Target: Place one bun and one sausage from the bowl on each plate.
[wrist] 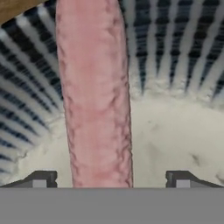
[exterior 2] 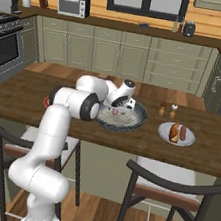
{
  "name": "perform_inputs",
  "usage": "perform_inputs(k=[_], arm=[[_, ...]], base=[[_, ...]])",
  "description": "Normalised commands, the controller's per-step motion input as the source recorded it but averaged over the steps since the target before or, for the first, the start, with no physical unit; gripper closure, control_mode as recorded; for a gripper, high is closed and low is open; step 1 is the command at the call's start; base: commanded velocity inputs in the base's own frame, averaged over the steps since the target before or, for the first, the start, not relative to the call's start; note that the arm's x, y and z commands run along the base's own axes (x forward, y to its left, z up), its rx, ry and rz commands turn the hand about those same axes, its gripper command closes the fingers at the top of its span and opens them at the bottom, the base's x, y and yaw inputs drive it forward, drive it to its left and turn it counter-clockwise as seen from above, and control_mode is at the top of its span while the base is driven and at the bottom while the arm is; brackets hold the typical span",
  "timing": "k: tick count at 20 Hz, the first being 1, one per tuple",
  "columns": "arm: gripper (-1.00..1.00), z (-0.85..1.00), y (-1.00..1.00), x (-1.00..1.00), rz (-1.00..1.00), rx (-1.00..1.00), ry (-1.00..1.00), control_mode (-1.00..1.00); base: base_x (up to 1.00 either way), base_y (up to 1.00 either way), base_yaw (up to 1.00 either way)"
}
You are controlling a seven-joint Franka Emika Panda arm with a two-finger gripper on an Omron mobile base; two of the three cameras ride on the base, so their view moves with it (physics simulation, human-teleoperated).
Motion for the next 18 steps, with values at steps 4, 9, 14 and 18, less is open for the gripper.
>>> perform_inputs(k=[4,9,14,18], arm=[[1.00,0.00,0.00,0.00,0.00,0.00,0.00,-1.00],[1.00,0.00,0.00,0.00,0.00,0.00,0.00,-1.00],[1.00,0.00,0.00,0.00,0.00,0.00,0.00,-1.00],[1.00,0.24,0.01,-0.48,0.00,-0.02,-0.02,-1.00]], base=[[0.00,0.00,0.00],[0.00,0.00,0.00],[0.00,0.00,0.00],[0.00,0.00,0.00]])
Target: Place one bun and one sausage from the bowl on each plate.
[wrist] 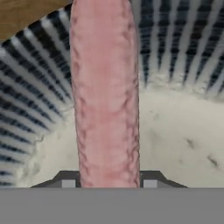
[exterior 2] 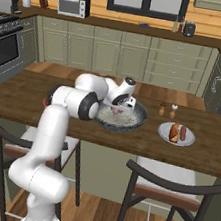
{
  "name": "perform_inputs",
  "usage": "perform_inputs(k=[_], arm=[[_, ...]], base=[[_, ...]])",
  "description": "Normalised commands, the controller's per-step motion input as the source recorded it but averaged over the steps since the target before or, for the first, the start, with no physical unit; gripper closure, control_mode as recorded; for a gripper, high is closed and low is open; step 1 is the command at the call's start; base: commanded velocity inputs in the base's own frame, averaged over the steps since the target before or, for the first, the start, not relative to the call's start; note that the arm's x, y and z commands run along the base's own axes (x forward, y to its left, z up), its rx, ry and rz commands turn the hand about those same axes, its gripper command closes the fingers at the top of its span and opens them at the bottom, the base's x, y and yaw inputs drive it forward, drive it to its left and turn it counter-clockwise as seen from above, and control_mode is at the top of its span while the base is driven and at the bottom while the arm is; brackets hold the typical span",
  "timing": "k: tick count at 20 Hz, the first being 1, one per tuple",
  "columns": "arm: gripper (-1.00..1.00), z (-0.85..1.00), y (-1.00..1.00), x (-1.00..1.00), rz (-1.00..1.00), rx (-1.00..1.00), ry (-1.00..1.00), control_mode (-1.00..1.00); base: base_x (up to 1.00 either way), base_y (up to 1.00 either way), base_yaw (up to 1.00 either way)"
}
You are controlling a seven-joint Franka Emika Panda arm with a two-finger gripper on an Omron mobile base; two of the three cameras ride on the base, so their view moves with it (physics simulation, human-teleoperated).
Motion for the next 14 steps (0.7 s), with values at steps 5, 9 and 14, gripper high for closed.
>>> perform_inputs(k=[5,9,14], arm=[[1.00,0.53,0.08,-0.77,-0.09,-0.01,0.00,-1.00],[1.00,0.48,0.13,-0.83,-0.06,0.00,0.00,-1.00],[1.00,0.59,0.45,-0.60,-0.01,-0.04,0.00,-1.00]], base=[[0.00,0.00,0.00],[0.00,0.00,0.00],[0.00,0.00,0.00]])
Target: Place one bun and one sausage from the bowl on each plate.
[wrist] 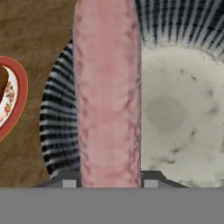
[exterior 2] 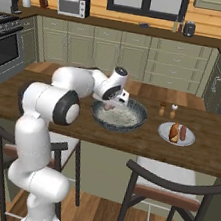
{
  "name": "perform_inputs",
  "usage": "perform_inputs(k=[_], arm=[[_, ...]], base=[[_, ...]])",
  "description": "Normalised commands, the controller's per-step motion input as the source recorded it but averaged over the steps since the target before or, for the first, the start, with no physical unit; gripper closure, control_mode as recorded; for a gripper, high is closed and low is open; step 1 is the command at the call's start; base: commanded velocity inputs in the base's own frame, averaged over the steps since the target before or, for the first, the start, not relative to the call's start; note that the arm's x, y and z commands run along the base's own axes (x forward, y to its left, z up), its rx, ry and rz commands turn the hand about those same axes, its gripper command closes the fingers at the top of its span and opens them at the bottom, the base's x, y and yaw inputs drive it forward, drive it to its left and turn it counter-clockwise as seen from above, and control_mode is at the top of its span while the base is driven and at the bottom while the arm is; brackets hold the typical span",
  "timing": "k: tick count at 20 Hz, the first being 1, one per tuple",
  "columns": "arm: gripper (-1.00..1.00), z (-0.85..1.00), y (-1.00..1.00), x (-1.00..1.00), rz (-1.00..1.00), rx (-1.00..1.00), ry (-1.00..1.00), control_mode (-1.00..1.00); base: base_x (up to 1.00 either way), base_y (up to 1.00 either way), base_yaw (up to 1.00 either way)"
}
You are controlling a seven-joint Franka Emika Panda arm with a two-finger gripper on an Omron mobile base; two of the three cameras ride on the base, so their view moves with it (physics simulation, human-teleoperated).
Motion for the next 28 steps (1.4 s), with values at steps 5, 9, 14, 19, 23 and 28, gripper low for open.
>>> perform_inputs(k=[5,9,14,19,23,28], arm=[[1.00,0.39,0.62,-0.48,0.00,-0.08,0.00,-1.00],[1.00,0.43,0.79,-0.52,0.00,-0.10,0.01,-1.00],[1.00,0.43,0.98,-0.51,0.00,-0.11,0.05,-1.00],[1.00,0.21,1.00,-0.01,0.02,-0.07,0.07,-1.00],[1.00,0.00,1.00,0.45,0.11,0.00,0.14,-1.00],[1.00,-0.06,0.89,0.57,0.08,0.00,0.17,-1.00]], base=[[0.00,0.00,0.00],[0.00,0.00,0.00],[0.00,0.00,0.00],[0.00,0.00,0.00],[0.00,0.00,0.00],[0.00,0.00,0.00]])
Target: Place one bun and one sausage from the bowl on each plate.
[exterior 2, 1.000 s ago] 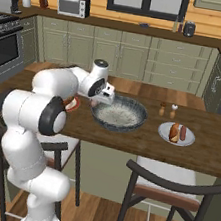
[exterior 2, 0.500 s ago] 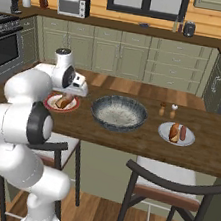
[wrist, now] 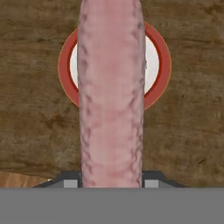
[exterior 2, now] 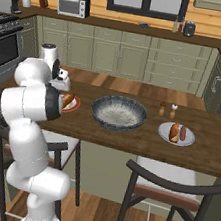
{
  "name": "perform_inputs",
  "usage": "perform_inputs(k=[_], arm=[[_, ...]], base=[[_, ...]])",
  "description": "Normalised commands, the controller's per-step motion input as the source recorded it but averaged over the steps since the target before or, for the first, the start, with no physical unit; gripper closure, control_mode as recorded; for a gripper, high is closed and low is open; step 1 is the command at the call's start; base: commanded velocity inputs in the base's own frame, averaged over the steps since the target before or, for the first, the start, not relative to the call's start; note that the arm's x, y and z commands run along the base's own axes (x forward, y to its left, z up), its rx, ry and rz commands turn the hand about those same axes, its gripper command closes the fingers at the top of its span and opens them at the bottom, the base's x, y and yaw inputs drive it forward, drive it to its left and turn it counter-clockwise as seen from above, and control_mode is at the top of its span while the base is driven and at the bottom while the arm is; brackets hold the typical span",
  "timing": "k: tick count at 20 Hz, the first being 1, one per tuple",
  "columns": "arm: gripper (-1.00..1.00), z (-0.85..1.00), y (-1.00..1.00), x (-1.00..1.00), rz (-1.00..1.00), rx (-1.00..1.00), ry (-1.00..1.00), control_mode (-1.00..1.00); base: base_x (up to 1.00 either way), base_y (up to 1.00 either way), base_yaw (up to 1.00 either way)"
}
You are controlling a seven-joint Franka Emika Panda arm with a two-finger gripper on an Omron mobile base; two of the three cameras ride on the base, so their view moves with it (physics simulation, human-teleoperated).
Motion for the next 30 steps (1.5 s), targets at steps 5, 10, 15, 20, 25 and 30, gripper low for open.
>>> perform_inputs(k=[5,10,15,20,25,30], arm=[[1.00,-0.46,0.42,0.52,0.01,0.00,0.04,-1.00],[1.00,-0.72,0.23,0.36,0.00,0.00,0.00,-1.00],[1.00,-0.44,0.09,0.10,0.00,0.00,-0.06,-1.00],[1.00,-0.31,0.00,0.20,0.00,0.00,-0.09,-1.00],[1.00,-0.16,0.01,0.28,-0.01,0.00,-0.05,-1.00],[1.00,0.00,0.00,0.00,0.00,0.00,-0.01,-1.00]], base=[[0.00,0.00,0.00],[0.00,0.00,0.00],[0.00,0.00,0.00],[0.00,0.00,0.00],[0.00,0.00,0.00],[0.00,0.00,0.00]])
